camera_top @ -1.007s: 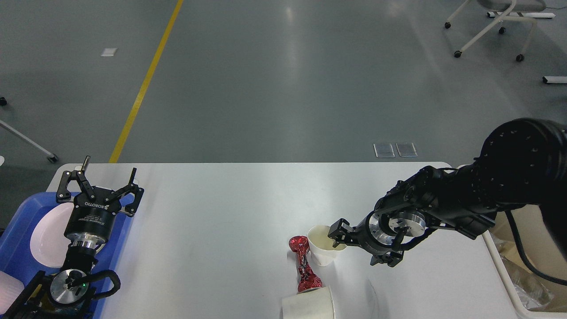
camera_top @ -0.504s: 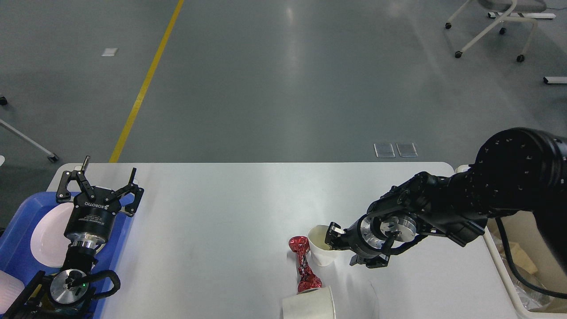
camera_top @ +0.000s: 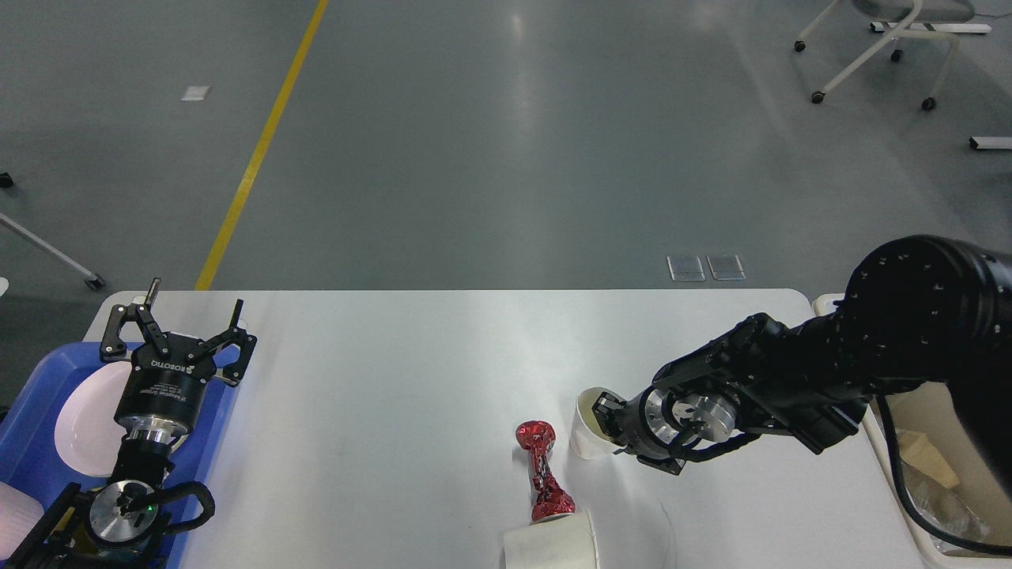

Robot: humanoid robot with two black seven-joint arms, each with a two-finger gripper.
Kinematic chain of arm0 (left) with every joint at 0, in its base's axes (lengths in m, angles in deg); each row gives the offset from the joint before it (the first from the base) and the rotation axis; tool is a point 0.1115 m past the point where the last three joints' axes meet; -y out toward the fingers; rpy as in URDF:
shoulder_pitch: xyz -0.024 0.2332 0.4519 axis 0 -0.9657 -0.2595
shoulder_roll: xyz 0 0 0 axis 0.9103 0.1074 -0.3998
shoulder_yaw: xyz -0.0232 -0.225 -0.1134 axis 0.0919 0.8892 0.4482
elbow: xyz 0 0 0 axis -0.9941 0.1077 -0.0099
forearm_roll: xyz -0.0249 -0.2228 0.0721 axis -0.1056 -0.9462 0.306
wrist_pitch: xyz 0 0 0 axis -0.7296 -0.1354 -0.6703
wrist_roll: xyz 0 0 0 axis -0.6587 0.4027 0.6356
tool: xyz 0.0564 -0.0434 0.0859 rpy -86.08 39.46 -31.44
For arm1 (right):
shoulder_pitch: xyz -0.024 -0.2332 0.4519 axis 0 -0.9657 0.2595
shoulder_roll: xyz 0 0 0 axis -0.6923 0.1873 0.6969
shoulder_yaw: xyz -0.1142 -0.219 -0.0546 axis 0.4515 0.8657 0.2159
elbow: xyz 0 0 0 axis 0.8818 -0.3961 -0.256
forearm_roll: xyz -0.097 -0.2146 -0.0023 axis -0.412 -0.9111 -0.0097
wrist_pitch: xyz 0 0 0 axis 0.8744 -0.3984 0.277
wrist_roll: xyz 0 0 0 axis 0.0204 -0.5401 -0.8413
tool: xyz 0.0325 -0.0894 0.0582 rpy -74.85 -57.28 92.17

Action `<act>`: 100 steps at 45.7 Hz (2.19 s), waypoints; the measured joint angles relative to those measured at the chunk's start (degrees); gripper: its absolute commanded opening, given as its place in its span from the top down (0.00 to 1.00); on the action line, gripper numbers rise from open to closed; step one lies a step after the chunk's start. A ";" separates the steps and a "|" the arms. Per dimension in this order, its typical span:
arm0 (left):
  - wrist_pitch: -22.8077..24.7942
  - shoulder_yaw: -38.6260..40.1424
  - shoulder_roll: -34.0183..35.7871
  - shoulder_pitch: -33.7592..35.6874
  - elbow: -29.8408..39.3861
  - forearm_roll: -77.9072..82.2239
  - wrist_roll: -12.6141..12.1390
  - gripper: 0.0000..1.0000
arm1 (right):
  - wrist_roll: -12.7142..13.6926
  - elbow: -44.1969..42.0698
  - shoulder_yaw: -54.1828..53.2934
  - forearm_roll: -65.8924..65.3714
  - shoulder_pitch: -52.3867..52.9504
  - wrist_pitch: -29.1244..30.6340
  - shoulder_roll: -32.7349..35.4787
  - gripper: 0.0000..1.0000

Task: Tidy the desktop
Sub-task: 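Lower the right gripper onto the white paper cup and grasp it, then lift the paper cup and carry it over the bin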

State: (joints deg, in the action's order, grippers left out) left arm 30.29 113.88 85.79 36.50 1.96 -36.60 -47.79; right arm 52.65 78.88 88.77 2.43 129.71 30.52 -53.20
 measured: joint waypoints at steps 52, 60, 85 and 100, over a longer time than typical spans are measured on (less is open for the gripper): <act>0.00 0.04 0.00 0.00 0.00 0.00 -0.03 0.04 | 0.00 23.29 20.45 -27.49 53.08 40.52 19.36 1.00; 0.00 0.04 0.00 0.00 0.00 0.00 0.04 0.04 | 0.08 27.69 21.58 -27.64 58.99 40.44 22.19 1.00; 0.00 0.02 0.00 -0.01 0.00 0.00 0.06 0.04 | 0.13 17.01 28.88 -30.38 50.25 31.86 37.93 1.00; 0.00 -0.03 0.00 -0.05 0.00 0.00 0.06 0.04 | 0.20 -12.16 16.60 -31.12 19.10 28.50 50.17 1.00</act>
State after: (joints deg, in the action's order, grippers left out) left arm 30.28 113.85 85.79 36.44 1.96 -36.61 -47.73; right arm 52.85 66.72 105.37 -28.69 148.81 59.02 -3.03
